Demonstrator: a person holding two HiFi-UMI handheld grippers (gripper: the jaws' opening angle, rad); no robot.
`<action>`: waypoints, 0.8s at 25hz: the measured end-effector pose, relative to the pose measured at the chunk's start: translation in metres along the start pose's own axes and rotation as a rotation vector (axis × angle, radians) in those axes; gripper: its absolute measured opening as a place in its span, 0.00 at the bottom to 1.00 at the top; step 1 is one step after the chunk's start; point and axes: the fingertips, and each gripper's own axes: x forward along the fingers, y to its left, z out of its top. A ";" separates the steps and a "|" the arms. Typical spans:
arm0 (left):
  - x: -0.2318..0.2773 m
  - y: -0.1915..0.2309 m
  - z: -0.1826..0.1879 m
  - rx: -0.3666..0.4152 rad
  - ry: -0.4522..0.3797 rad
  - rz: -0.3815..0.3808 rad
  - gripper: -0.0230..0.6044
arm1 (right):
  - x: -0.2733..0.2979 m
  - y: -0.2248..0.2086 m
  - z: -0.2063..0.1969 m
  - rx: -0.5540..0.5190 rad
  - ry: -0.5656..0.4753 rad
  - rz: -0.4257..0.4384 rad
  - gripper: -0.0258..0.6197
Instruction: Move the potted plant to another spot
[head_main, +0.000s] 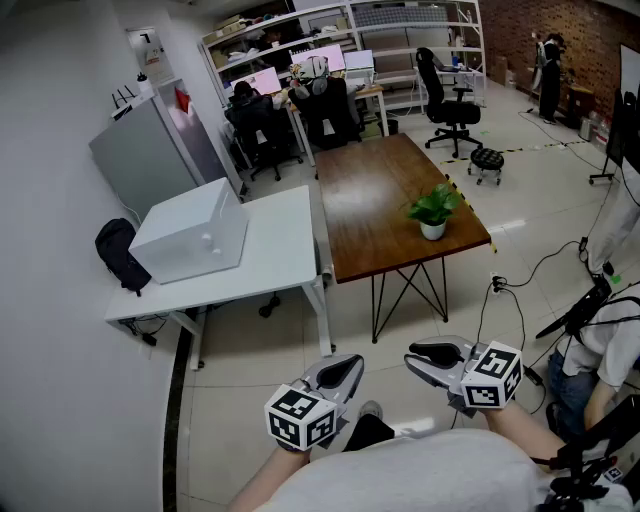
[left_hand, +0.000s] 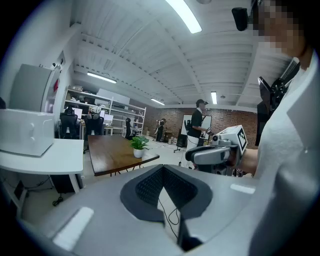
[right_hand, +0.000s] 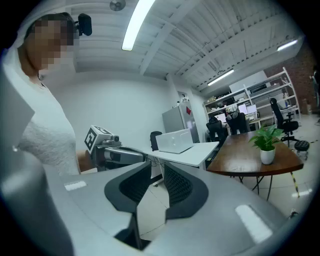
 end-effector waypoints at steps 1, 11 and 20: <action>0.004 0.009 0.001 -0.002 -0.001 -0.004 0.03 | 0.007 -0.007 -0.001 -0.002 0.012 -0.004 0.18; 0.062 0.163 0.010 -0.063 0.004 -0.022 0.03 | 0.132 -0.096 -0.005 -0.049 0.138 -0.027 0.23; 0.110 0.309 0.057 -0.059 0.025 -0.041 0.03 | 0.236 -0.205 0.065 -0.054 0.071 -0.099 0.23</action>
